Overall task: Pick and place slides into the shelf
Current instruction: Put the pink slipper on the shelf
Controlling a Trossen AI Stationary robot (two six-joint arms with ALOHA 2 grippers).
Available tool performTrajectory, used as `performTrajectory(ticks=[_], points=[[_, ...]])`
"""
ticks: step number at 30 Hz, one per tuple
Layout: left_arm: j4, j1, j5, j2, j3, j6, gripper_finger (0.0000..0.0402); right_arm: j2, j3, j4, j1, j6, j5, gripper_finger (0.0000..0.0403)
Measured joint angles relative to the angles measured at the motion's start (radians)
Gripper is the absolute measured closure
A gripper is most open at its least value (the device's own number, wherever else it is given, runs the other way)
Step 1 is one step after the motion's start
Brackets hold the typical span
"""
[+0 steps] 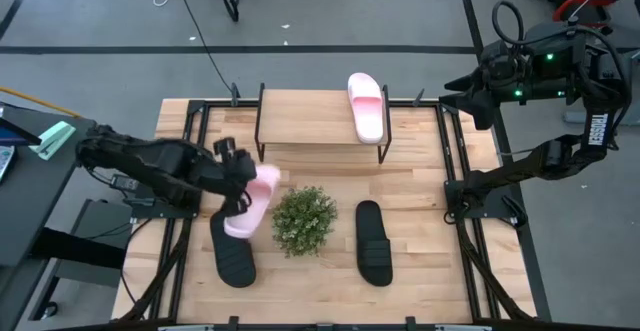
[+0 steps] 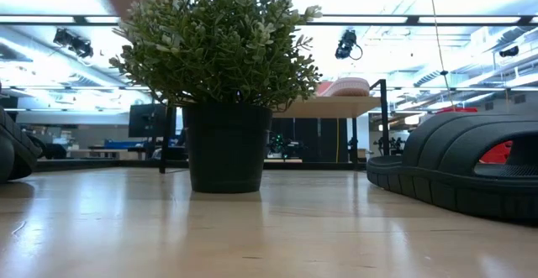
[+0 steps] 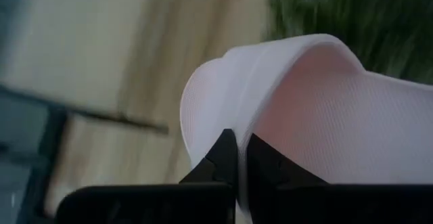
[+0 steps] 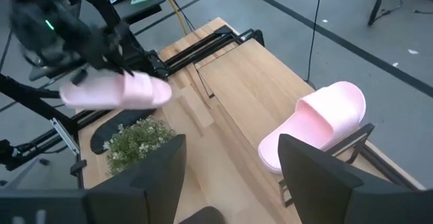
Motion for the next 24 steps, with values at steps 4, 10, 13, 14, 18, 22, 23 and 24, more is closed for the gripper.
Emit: performTrajectory(ticks=[4,10,13,14,18,22,23,24], points=[[0.228,0.081,-0.094,0.005,0.091,0.166,0.0389,0.0,0.0,0.0,0.0,-0.024,0.0,0.0163],[0.516,0.27,-0.088,0.072,0.134,0.342,0.0389,0.0,0.0,0.0,0.0,-0.048,-0.001,0.0163],[0.531,0.344,-0.086,0.138,0.185,0.345,0.0389,0.0,0.0,0.0,0.0,-0.069,0.0,0.0163],[0.533,0.364,-0.087,0.163,0.206,0.345,0.0389,0.0,0.0,0.0,0.0,-0.077,0.0,0.0163],[0.525,0.42,-0.046,0.285,0.323,0.345,0.0389,0.0,0.0,0.0,0.0,-0.109,0.0,0.0163],[0.467,0.436,-0.034,0.422,0.48,0.375,0.0389,0.0,0.0,0.0,0.0,-0.13,0.0,0.0163],[0.444,0.439,-0.034,0.456,0.522,0.389,0.0389,0.0,0.0,0.0,0.0,-0.138,0.0,0.0163],[0.424,0.442,-0.033,0.489,0.561,0.394,0.0389,0.0,0.0,0.0,0.0,-0.145,0.0,0.0163]])
